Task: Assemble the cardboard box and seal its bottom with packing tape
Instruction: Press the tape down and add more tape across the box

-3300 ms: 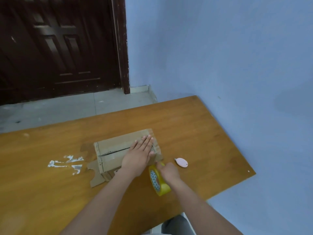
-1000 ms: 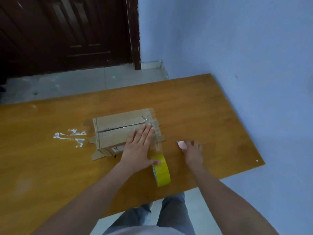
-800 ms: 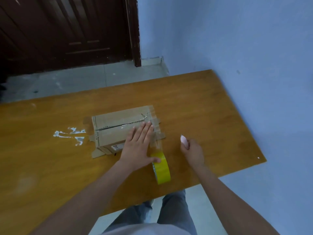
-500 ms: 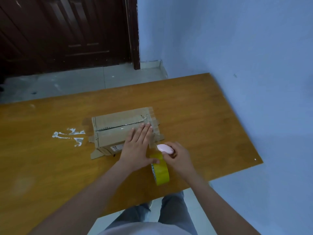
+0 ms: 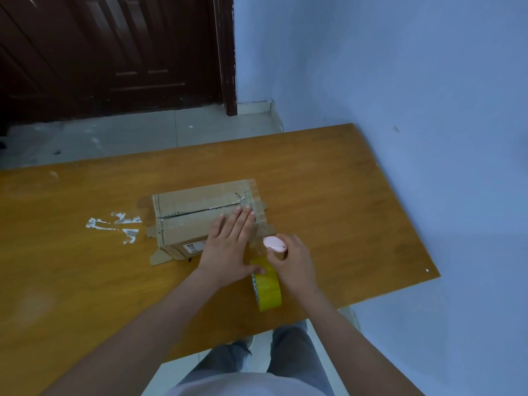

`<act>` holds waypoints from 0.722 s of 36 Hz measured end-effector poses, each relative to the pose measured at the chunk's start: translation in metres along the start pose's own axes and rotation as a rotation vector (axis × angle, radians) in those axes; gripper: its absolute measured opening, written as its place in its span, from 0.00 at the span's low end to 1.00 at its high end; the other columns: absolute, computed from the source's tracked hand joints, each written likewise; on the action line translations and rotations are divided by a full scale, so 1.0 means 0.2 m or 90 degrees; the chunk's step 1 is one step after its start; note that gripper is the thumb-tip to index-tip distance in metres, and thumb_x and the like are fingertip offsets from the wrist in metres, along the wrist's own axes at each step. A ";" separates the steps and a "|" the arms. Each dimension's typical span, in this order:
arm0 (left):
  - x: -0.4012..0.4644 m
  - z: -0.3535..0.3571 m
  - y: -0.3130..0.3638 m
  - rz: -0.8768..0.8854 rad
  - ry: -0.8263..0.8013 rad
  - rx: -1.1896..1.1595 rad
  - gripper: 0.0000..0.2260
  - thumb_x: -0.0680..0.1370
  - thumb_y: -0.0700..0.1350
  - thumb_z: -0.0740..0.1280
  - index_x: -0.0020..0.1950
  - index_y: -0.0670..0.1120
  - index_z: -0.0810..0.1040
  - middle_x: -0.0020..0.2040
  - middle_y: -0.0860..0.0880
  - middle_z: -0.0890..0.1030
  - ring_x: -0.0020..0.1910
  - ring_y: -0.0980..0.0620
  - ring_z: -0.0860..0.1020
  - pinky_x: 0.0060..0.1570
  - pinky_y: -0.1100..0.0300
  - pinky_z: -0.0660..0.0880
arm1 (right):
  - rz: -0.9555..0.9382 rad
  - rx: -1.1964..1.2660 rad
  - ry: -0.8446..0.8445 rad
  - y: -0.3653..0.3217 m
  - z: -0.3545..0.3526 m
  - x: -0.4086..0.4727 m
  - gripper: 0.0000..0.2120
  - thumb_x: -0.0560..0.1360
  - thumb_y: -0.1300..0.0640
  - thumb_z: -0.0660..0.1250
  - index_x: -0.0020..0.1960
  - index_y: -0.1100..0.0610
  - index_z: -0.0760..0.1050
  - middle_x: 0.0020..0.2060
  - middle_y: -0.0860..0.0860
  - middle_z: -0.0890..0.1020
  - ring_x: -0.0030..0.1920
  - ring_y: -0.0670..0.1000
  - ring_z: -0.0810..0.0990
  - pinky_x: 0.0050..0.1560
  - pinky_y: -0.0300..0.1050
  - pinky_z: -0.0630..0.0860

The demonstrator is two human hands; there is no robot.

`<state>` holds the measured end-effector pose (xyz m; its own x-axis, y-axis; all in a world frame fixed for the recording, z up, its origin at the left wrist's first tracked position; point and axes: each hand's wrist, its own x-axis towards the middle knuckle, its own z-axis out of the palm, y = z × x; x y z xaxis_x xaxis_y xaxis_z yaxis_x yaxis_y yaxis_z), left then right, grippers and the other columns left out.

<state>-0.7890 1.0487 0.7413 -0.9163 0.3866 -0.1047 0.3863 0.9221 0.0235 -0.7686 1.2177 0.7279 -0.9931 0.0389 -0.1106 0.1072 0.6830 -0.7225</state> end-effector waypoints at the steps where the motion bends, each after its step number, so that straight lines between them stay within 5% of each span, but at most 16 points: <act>1: 0.00 0.00 0.00 -0.003 -0.003 0.000 0.53 0.64 0.78 0.54 0.75 0.45 0.40 0.76 0.47 0.43 0.76 0.46 0.42 0.73 0.48 0.38 | 0.016 -0.001 0.015 0.01 0.00 0.00 0.16 0.75 0.51 0.66 0.61 0.54 0.74 0.48 0.48 0.75 0.46 0.46 0.73 0.39 0.36 0.68; 6: 0.01 0.02 0.00 -0.010 -0.006 0.019 0.53 0.64 0.80 0.48 0.73 0.46 0.30 0.74 0.49 0.33 0.74 0.48 0.32 0.72 0.48 0.33 | 0.136 0.013 0.046 0.16 -0.06 0.03 0.18 0.76 0.51 0.65 0.63 0.56 0.73 0.53 0.51 0.77 0.51 0.50 0.76 0.46 0.43 0.74; 18: 0.01 0.00 -0.01 -0.003 -0.012 0.008 0.54 0.64 0.79 0.50 0.75 0.44 0.38 0.77 0.47 0.40 0.75 0.46 0.37 0.73 0.48 0.38 | 0.233 -0.252 -0.013 0.38 0.03 0.03 0.20 0.75 0.48 0.64 0.65 0.52 0.68 0.62 0.53 0.67 0.63 0.54 0.64 0.59 0.50 0.67; 21: 0.00 -0.01 0.00 0.000 -0.007 -0.007 0.54 0.64 0.78 0.54 0.76 0.42 0.46 0.77 0.45 0.48 0.76 0.44 0.45 0.73 0.47 0.43 | 0.231 -0.196 0.032 0.32 0.05 0.02 0.25 0.74 0.49 0.65 0.68 0.53 0.64 0.67 0.54 0.62 0.66 0.56 0.61 0.62 0.54 0.65; 26: 0.01 0.01 -0.01 -0.003 -0.006 0.001 0.53 0.64 0.79 0.46 0.76 0.44 0.41 0.77 0.47 0.42 0.76 0.45 0.40 0.73 0.48 0.39 | 0.131 0.087 -0.017 0.19 0.08 0.02 0.23 0.76 0.50 0.65 0.69 0.51 0.66 0.65 0.49 0.68 0.67 0.50 0.64 0.67 0.51 0.62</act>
<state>-0.7906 1.0482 0.7393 -0.9169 0.3825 -0.1142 0.3827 0.9236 0.0210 -0.7687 1.2313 0.6892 -0.9481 0.1472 -0.2820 0.3150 0.5574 -0.7682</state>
